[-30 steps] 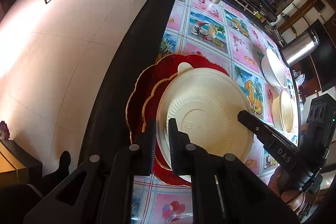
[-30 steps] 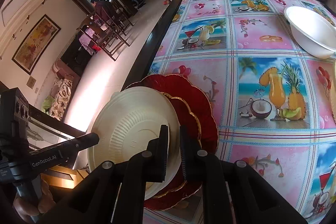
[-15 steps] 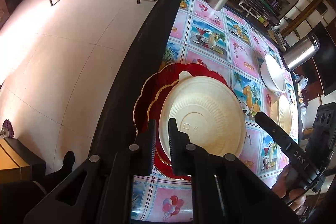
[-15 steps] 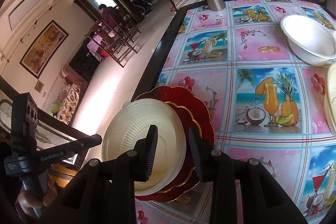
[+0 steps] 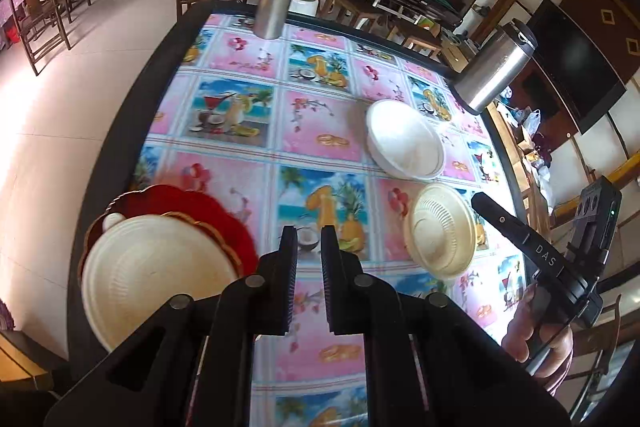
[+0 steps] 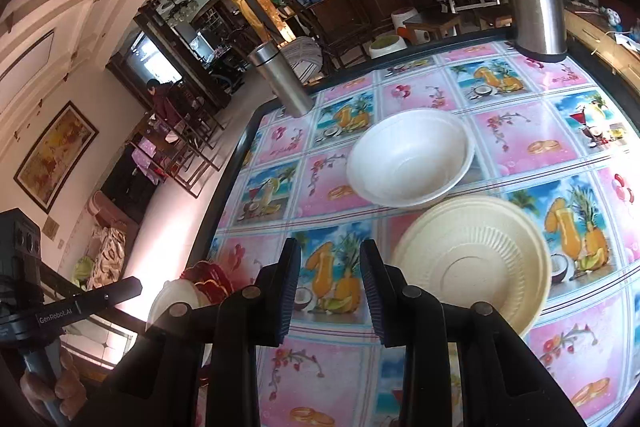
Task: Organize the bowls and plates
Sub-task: 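Grasp the white bowl rim with the right tool and lift it, then carry the white bowl with the right tool and lower it onto the plate stack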
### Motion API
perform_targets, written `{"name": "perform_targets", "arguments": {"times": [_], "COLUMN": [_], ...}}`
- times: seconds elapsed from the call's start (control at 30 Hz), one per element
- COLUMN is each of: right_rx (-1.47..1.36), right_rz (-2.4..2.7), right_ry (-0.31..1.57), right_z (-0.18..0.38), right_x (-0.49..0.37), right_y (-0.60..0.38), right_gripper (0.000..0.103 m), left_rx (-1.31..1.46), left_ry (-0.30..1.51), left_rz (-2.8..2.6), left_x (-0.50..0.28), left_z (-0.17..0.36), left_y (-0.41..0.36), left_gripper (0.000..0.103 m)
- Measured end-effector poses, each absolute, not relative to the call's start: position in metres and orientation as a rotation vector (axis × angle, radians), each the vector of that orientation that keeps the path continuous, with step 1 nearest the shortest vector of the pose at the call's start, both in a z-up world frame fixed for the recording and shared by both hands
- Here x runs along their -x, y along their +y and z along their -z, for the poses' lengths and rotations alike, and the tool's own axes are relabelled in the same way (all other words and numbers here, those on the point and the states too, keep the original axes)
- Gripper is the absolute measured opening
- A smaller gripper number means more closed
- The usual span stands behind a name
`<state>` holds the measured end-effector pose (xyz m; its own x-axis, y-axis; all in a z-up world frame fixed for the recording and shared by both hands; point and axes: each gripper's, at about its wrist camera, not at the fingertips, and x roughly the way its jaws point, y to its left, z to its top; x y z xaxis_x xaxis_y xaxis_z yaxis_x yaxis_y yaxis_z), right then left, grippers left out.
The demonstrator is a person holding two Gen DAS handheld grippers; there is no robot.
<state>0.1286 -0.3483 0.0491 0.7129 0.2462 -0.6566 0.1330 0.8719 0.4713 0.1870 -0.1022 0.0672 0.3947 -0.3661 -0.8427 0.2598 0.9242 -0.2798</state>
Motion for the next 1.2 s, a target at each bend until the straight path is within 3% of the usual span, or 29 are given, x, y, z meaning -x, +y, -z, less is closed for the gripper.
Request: {"name": "perform_targets", "arguments": {"times": [0.07, 0.2, 0.6, 1.07, 1.2], "right_rx": [-0.546, -0.591, -0.749, -0.752, -0.726], "right_rz": [-0.042, -0.027, -0.002, -0.036, -0.014], "right_ry": [0.772, 0.77, 0.846, 0.93, 0.923], "right_z": [-0.05, -0.045, 0.016, 0.056, 0.054], "right_x": [-0.132, -0.151, -0.226, -0.264, -0.263], "right_y": [-0.376, -0.421, -0.491, -0.486, -0.483], "right_gripper": [0.033, 0.034, 0.034, 0.033, 0.025], "left_rx": [0.141, 0.194, 0.232, 0.226, 0.205], "left_ry": [1.098, 1.13, 1.293, 1.333, 1.298], "left_rz": [0.39, 0.361, 0.299, 0.337, 0.343], "left_x": [-0.201, -0.235, -0.323, -0.342, -0.339], "left_z": [-0.062, -0.042, 0.027, 0.053, 0.045], "left_y": [-0.127, -0.169, -0.236, -0.254, -0.256], "left_gripper": [0.019, 0.045, 0.045, 0.045, 0.045]}}
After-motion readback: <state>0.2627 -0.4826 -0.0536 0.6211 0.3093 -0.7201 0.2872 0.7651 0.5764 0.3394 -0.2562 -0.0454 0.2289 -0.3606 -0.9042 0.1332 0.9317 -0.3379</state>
